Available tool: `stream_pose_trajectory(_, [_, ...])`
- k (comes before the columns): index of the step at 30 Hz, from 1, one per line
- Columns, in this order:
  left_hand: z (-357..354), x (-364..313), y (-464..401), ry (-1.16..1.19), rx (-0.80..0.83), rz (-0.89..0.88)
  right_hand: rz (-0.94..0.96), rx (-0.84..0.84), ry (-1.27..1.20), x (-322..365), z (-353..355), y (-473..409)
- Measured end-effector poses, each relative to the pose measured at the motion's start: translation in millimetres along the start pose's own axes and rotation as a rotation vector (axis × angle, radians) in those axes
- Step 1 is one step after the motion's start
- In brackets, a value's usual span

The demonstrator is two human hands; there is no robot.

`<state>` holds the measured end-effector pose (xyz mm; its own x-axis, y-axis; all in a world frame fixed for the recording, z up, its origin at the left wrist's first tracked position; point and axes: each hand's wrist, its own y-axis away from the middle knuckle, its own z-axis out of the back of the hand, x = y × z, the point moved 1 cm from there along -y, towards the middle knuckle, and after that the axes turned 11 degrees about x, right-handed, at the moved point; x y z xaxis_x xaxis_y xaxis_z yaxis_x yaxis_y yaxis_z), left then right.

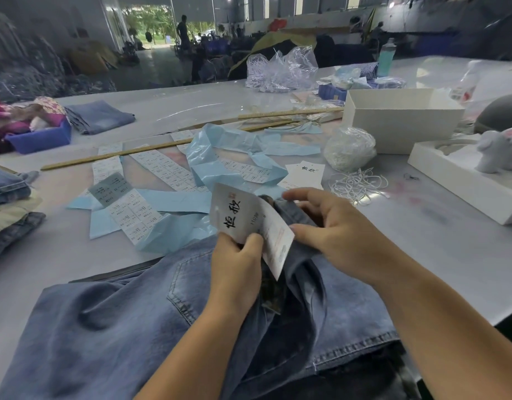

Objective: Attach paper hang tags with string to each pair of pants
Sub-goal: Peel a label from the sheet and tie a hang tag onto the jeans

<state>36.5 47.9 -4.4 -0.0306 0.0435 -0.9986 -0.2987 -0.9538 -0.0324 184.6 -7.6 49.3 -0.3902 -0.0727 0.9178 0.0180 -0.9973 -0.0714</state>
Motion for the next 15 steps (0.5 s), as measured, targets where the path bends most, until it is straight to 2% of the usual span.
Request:
stream_pose_trajectory(2, [-0.9, -0.2, 2.8, -0.051, -0.03, -0.045, -0.029, 0.034, 0.081, 0.1, -0.6, -5.1])
stream_pose_trajectory(4, [-6.2, 0.1, 6.7, -0.116, 0.01, -0.081, -0.11, 0.017, 0.213, -5.0, 2.2, -7.7])
stream_pose_trajectory(6, [-15.3, -0.3, 11.2, -0.194, 0.122, -0.096, -0.199, -0.002, 0.336, -13.2, 8.1, -5.0])
stream_pose_trajectory(8, [-28.0, 1.7, 16.4, -0.415, 0.268, -0.118, -0.272, -0.004, 0.406, -22.9, 17.4, 3.2])
stream_pose_trajectory(11, [-46.6, 8.2, 22.0, -0.703, 0.425, -0.097, -0.412, 0.002, 0.404, -40.0, 32.9, 19.5])
stream_pose_trajectory(15, [-55.4, 11.7, 15.7, -0.868, 0.592, -0.142, -0.512, -0.222, 0.23, -56.6, 52.3, 38.1])
